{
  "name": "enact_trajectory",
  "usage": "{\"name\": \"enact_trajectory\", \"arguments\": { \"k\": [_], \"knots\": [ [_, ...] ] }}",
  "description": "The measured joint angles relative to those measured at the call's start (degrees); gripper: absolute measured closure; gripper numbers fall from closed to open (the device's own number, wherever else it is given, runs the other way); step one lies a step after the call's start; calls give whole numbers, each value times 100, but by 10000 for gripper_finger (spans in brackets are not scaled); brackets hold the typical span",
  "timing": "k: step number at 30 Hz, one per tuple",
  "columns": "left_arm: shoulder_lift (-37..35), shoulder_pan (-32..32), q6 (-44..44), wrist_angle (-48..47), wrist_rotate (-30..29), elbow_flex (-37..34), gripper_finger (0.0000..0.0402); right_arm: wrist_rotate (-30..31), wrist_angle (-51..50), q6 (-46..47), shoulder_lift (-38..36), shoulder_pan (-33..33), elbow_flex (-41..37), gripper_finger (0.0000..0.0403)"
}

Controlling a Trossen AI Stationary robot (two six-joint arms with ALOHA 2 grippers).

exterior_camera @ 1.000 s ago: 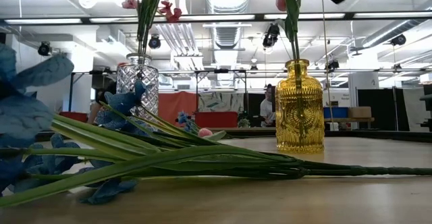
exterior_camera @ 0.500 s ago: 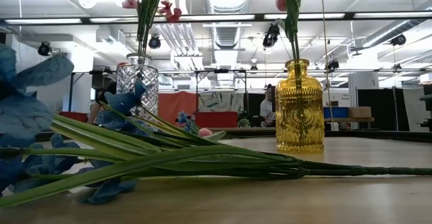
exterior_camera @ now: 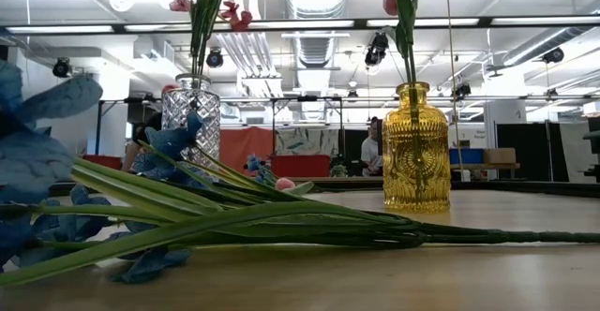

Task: Sort flowers into vase by color
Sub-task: Put the red flower into the transparent vase

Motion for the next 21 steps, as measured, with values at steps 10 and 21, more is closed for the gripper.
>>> {"name": "enact_trajectory", "arguments": {
  "k": [10,21],
  "knots": [
    [317,83,-49,176,0,78,401,-690,251,-261,1096,34,820,74],
    [553,363,-57,367,14,78,401,-1294,943,-381,1344,111,821,82]
  ]
}}
